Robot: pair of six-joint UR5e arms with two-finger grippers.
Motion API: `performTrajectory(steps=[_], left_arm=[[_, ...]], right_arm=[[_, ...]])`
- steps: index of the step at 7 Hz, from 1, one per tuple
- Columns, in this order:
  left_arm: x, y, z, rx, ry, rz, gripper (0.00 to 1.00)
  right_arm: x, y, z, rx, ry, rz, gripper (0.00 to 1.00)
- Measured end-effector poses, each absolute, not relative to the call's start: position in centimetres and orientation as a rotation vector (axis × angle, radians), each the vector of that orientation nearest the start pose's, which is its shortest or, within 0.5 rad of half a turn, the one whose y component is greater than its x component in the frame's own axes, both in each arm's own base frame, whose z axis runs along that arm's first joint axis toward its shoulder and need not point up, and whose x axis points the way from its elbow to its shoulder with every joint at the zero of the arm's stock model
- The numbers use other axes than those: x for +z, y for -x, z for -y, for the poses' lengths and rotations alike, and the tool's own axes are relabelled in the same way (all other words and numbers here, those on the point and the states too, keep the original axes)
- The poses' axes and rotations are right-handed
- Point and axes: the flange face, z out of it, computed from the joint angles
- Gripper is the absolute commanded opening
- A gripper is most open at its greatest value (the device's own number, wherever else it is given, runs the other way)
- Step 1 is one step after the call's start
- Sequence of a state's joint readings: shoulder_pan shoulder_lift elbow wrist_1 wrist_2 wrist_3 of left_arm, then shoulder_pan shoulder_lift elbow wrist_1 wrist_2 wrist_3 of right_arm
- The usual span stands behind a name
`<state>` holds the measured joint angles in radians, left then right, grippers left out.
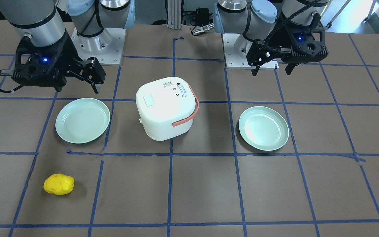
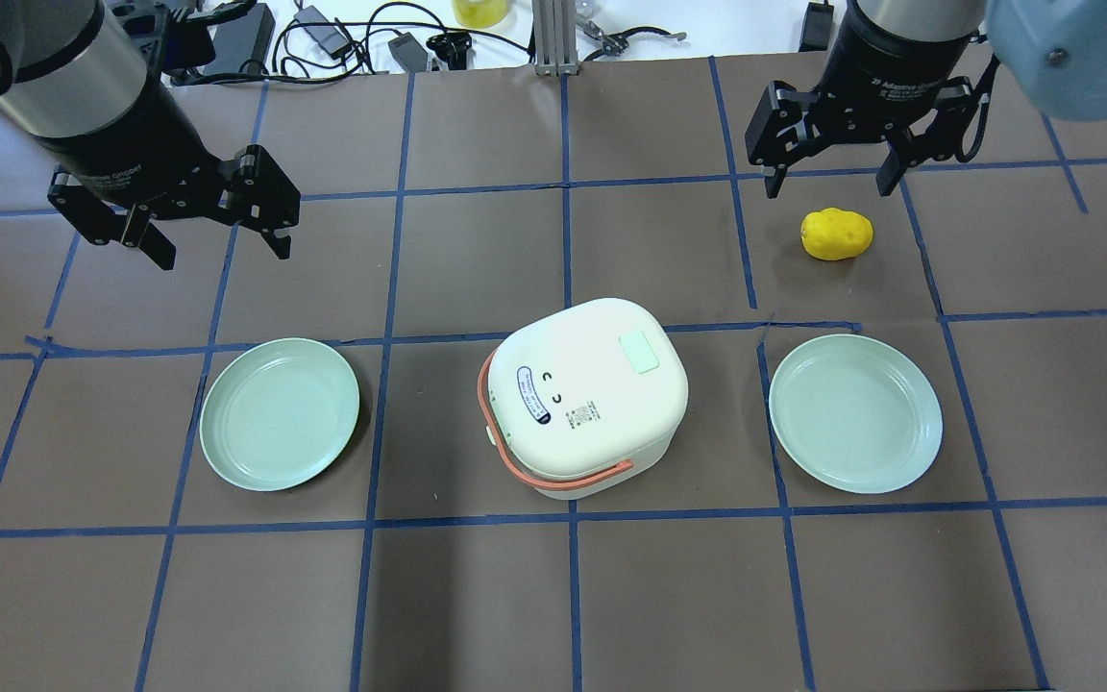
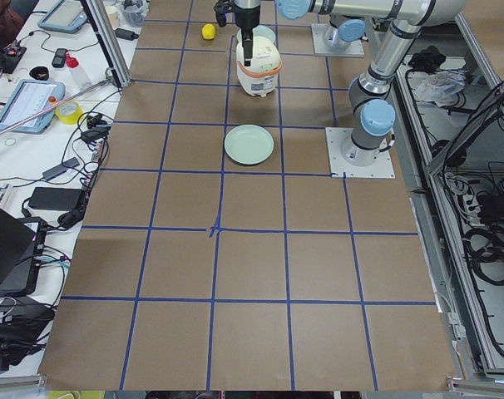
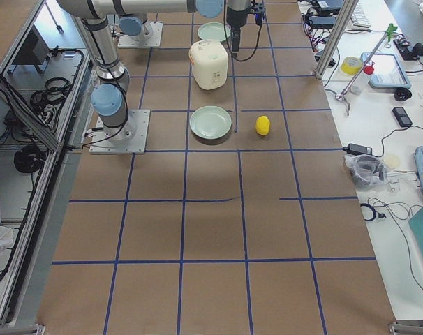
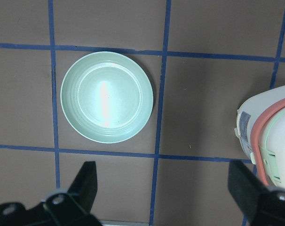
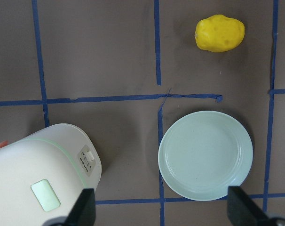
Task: Press rice cooker button
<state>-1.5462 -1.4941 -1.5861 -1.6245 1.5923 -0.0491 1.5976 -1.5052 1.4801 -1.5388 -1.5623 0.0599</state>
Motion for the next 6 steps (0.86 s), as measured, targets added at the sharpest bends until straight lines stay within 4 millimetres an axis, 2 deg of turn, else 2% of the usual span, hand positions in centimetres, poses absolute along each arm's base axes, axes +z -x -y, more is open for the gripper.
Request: performTrajectory(steps=[1,3,4,6], left_arm=[[51.1,12.0,46.2,-0.012,0.115,-3.118,1.0],[51.1,12.0,46.3,-0.012,0.115,-3.118,1.0],[51.1,12.0,46.3,-0.012,0.115,-3.118,1.0],[51.1,12.0,46.3,-0.012,0.115,-3.118,1.0]], right_arm=[[49.6,-14.9,51.5,0.013,-0.051,-3.131,0.56],[49.5,-15.2,51.3,0.026,-0.046,-3.113,0.39],[49.4,-15.6,51.2,0.041,-0.043,-3.089,0.25],[48.8,-17.8,50.5,0.075,0.012,-3.066,0.08]])
